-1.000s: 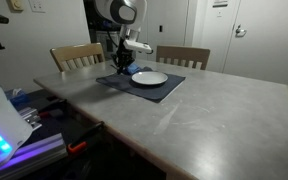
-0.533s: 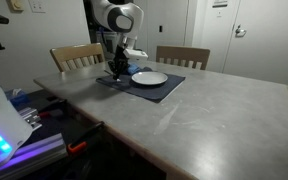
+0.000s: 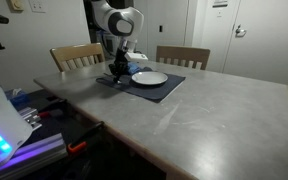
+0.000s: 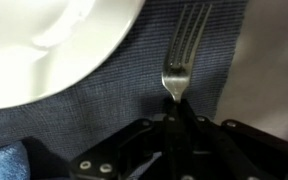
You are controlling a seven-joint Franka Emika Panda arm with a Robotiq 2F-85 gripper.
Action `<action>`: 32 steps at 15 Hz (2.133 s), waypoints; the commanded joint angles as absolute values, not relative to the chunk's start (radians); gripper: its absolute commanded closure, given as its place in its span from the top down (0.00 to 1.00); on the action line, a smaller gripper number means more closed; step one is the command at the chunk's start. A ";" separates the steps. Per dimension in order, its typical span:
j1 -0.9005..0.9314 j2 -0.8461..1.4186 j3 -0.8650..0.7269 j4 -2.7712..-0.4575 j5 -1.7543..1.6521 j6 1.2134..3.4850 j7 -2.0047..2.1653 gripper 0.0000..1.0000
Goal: Take the fork off the plate then use the towel to wipe the plate
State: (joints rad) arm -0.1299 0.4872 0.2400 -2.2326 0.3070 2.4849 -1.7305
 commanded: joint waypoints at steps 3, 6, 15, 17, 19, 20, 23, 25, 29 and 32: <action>-0.143 0.520 0.253 -2.200 0.316 2.492 -1.774 0.33; -0.140 0.509 0.249 -2.199 0.306 2.483 -1.769 0.47; -0.124 0.440 0.197 -2.153 0.214 2.444 -1.710 1.00; -0.123 0.438 0.182 -2.116 0.208 2.409 -1.680 1.00; -0.118 0.447 0.167 -2.069 0.211 2.366 -1.623 1.00; -0.112 0.454 0.157 -2.044 0.213 2.344 -1.577 1.00; -0.104 0.467 0.142 -1.972 0.221 2.255 -1.437 1.00; -0.110 0.472 0.152 -1.943 0.238 2.223 -1.402 1.00; -0.113 0.454 0.155 -1.967 0.239 2.249 -1.412 1.00; -0.113 0.454 0.155 -1.967 0.241 2.247 -1.410 1.00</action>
